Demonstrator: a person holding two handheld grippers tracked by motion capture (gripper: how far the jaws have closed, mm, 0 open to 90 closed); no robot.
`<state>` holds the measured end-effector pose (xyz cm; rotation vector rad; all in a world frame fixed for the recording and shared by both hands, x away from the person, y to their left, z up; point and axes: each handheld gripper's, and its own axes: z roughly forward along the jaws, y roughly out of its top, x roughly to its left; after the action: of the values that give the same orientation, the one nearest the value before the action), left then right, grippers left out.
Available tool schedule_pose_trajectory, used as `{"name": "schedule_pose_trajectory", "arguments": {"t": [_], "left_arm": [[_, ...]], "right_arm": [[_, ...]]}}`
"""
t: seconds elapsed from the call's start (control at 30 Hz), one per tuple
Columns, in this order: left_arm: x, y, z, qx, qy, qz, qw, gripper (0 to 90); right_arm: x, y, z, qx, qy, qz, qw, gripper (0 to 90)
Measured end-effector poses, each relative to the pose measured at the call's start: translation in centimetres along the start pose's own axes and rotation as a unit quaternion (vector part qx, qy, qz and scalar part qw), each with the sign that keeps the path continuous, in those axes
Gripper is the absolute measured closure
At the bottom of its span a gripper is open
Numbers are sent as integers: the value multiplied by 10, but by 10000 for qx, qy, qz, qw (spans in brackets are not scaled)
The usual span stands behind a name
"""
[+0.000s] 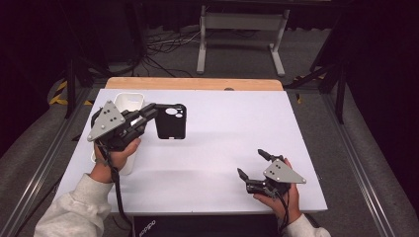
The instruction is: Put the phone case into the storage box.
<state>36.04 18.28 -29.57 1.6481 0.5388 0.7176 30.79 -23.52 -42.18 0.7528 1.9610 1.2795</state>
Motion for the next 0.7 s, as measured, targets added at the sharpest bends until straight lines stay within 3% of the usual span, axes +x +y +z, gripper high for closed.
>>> {"name": "schedule_pose_trajectory", "arguments": {"t": [0.47, 0.7], "left_arm": [[20, 3, -21, 17, 241, -7, 9997, 836], [28, 4, -26, 27, 255, 6, 9997, 836]], "right_arm": [[2, 1, 2, 64, -18, -20, 10000, 129], [0, 1, 1, 34, -16, 32, 10000, 129]]}}
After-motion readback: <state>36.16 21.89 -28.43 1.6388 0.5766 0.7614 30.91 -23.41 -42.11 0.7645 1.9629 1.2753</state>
